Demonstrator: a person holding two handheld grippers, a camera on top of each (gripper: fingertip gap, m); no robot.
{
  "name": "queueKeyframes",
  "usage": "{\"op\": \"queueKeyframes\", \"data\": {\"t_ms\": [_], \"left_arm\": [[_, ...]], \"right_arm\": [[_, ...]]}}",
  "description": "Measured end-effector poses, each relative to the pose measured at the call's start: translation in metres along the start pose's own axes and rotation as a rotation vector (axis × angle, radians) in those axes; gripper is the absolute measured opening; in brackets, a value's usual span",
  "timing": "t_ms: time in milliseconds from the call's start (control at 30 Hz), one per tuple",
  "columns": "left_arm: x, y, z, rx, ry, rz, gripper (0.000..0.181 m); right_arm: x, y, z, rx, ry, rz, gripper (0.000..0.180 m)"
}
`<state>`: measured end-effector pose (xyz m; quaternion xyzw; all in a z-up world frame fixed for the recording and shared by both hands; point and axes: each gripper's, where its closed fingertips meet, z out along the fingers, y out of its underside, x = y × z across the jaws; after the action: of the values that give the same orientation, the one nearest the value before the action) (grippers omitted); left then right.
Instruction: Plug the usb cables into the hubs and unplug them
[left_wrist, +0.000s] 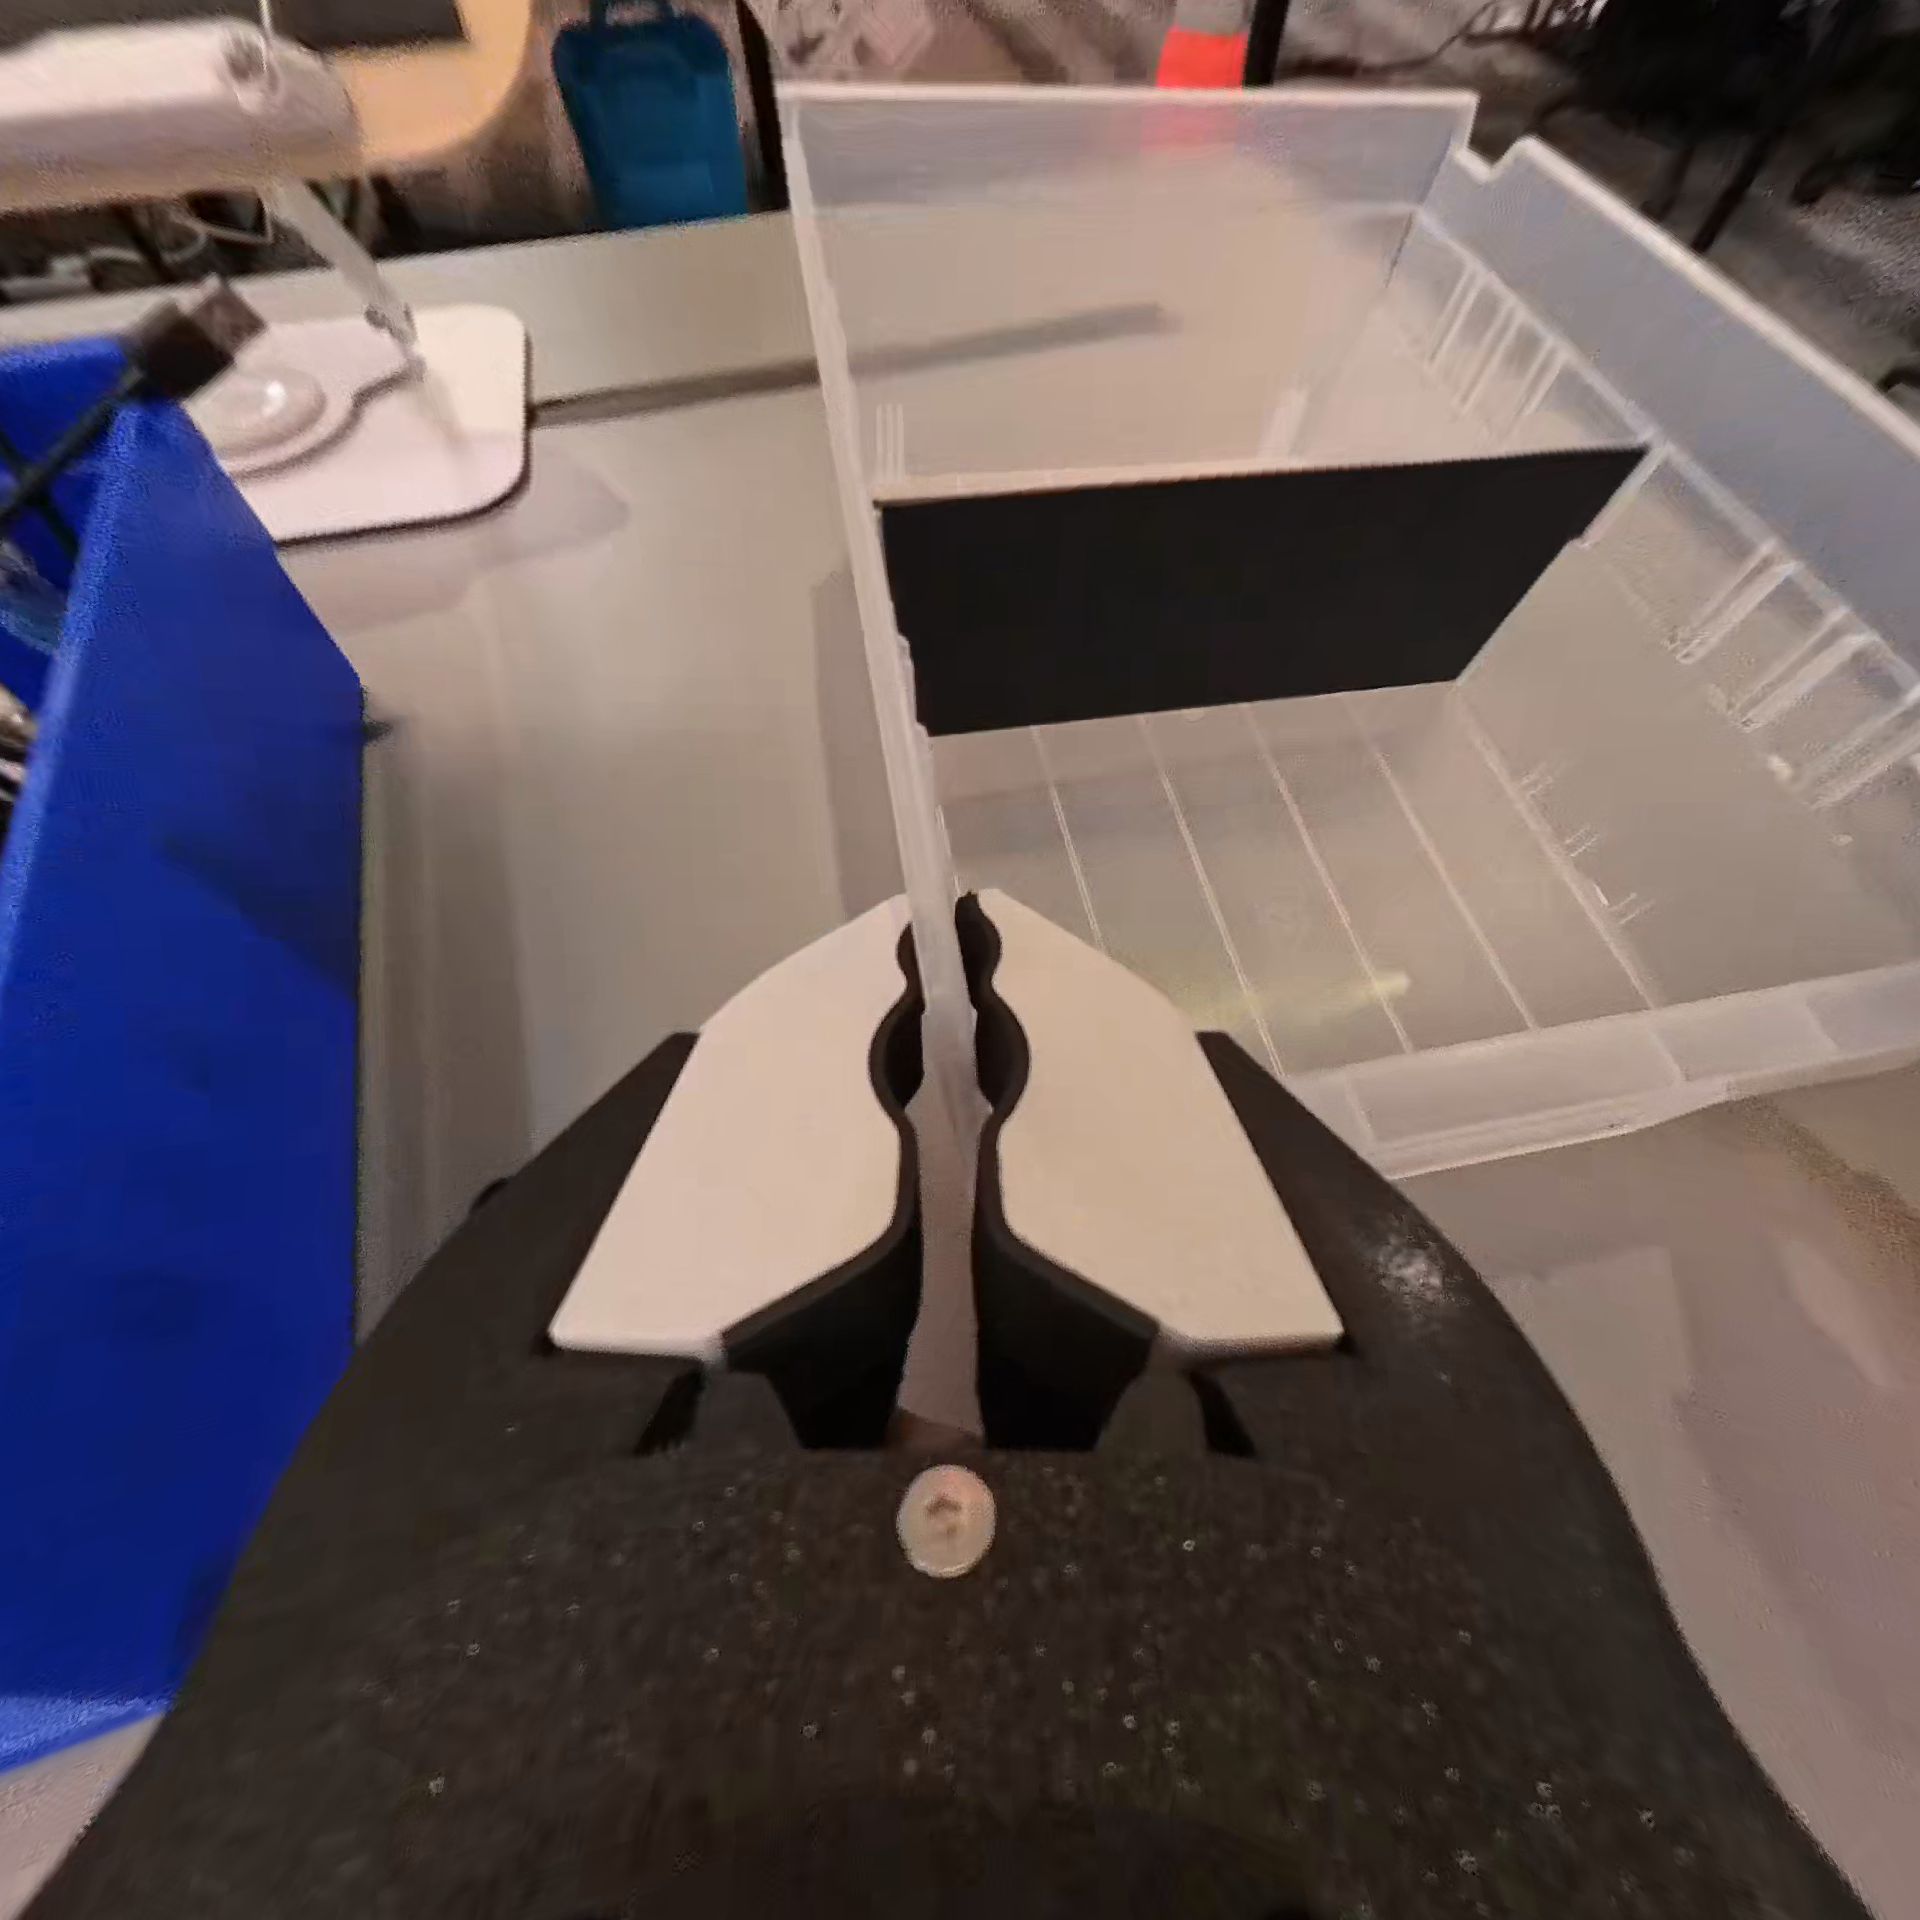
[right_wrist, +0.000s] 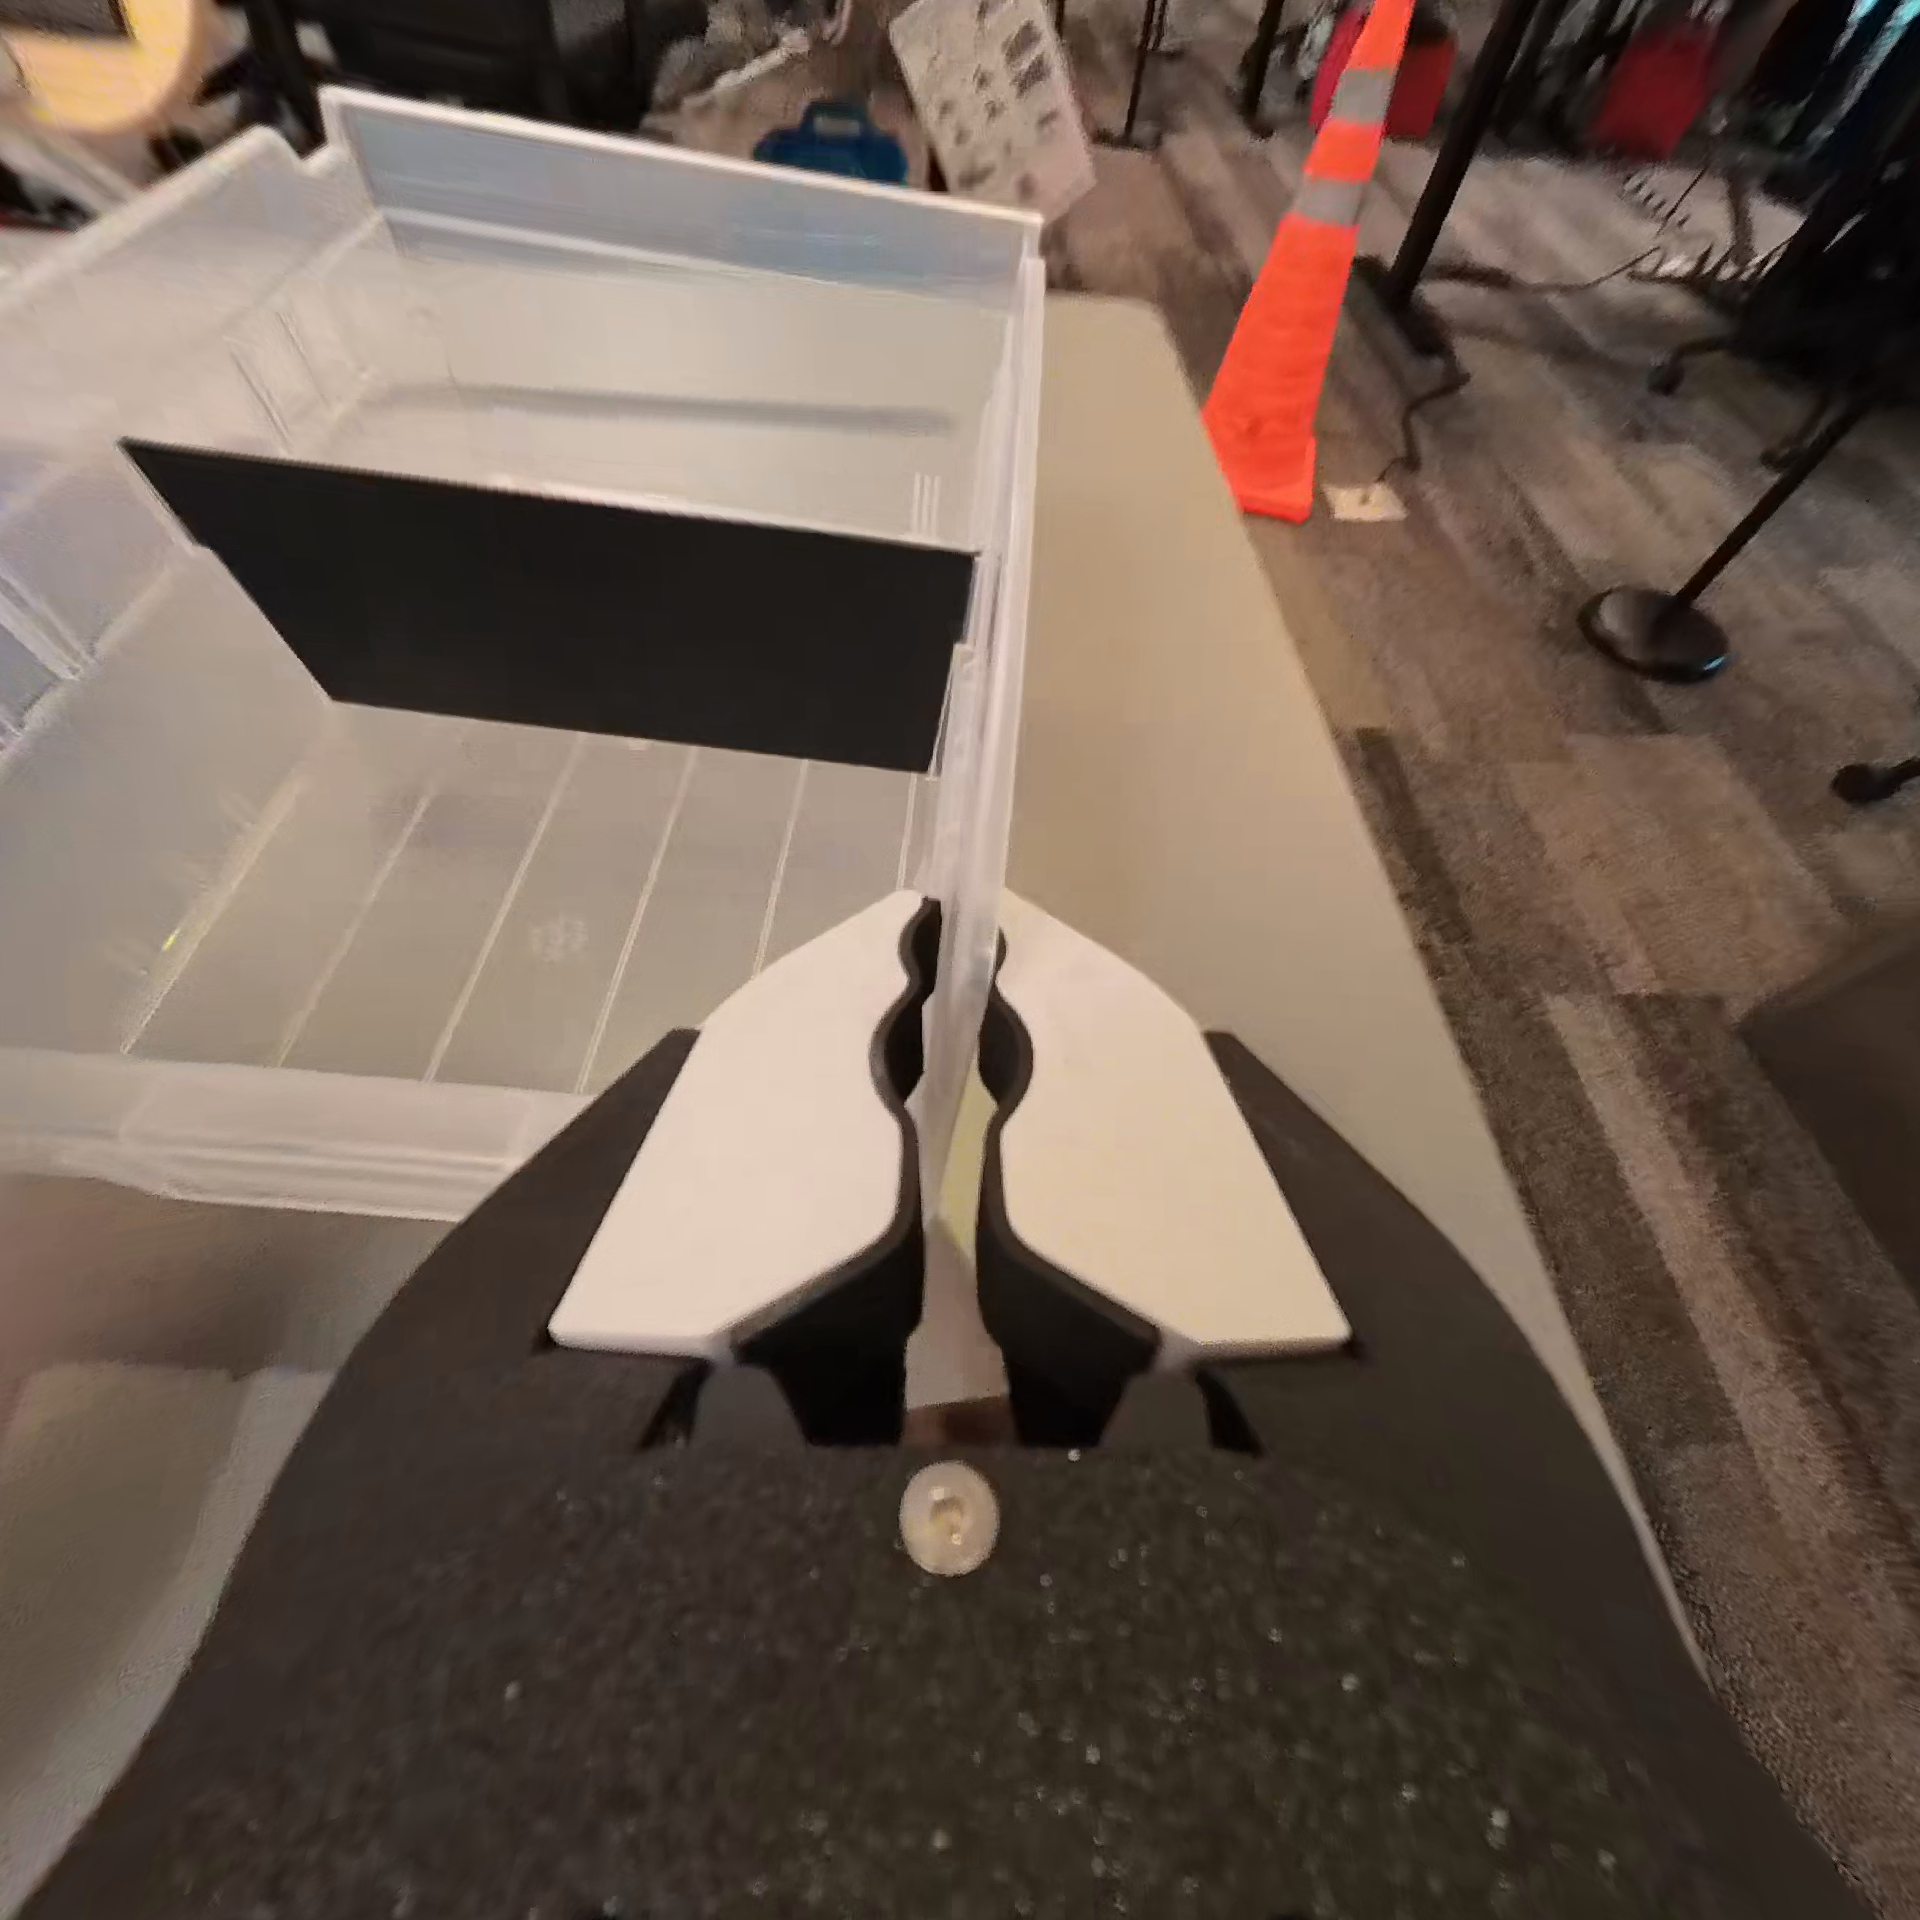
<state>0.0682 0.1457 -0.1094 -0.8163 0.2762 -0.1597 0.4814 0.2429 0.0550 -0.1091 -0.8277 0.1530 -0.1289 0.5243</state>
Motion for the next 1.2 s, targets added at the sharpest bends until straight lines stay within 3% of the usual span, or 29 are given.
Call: {"op": "queueKeyframes", "data": {"t_ms": [167, 400, 533, 633, 700, 800, 900, 967, 1033, 1100, 1167, 1200], "left_arm": [[-0.019, 0.013, 0.015, -0.008, -0.061, -0.034, 0.004], [-0.017, 0.012, 0.023, -0.023, 0.052, -0.038, 0.014], [-0.015, -0.01, -0.026, 0.078, 0.242, -0.034, 0.026], [-0.052, -0.025, -0.091, 0.188, 0.326, 0.009, 0.033], [-0.107, -0.028, -0.124, 0.258, 0.283, 0.009, 0.035], [-0.216, -0.014, -0.141, 0.266, 0.07, 0.004, 0.04], [-0.292, 0.019, -0.14, 0.194, -0.098, 0.009, 0.049], [-0.314, 0.045, -0.131, 0.135, -0.111, -0.022, 0.051], [-0.317, 0.068, -0.119, 0.087, -0.058, -0.075, 0.051], [-0.312, 0.078, -0.107, 0.047, 0.001, -0.078, 0.037], [-0.311, 0.081, -0.098, 0.017, 0.035, -0.08, 0.019], [-0.314, 0.08, -0.097, 0.009, 0.034, -0.09, 0.011]], "right_arm": [[-0.016, 0.006, 0.031, -0.029, -0.071, -0.014, 0.005], [-0.016, 0.001, 0.043, -0.035, 0.004, -0.052, 0.009], [-0.005, -0.011, 0.031, -0.008, 0.02, 0.002, 0.034], [-0.012, -0.052, -0.001, 0.143, 0.007, 0.023, 0.034], [-0.04, -0.078, -0.022, 0.226, -0.046, -0.006, 0.041], [-0.121, -0.098, -0.036, 0.214, -0.212, -0.125, 0.046], [-0.232, -0.081, -0.045, 0.114, -0.437, -0.23, 0.064], [-0.296, -0.058, -0.051, 0.089, -0.572, -0.194, 0.07], [-0.328, -0.024, -0.04, 0.014, -0.574, -0.119, 0.067], [-0.338, 0.009, -0.025, -0.081, -0.509, -0.065, 0.062], [-0.344, 0.024, -0.015, -0.098, -0.457, -0.063, 0.041], [-0.35, 0.024, -0.014, -0.09, -0.451, -0.042, 0.016]]}}
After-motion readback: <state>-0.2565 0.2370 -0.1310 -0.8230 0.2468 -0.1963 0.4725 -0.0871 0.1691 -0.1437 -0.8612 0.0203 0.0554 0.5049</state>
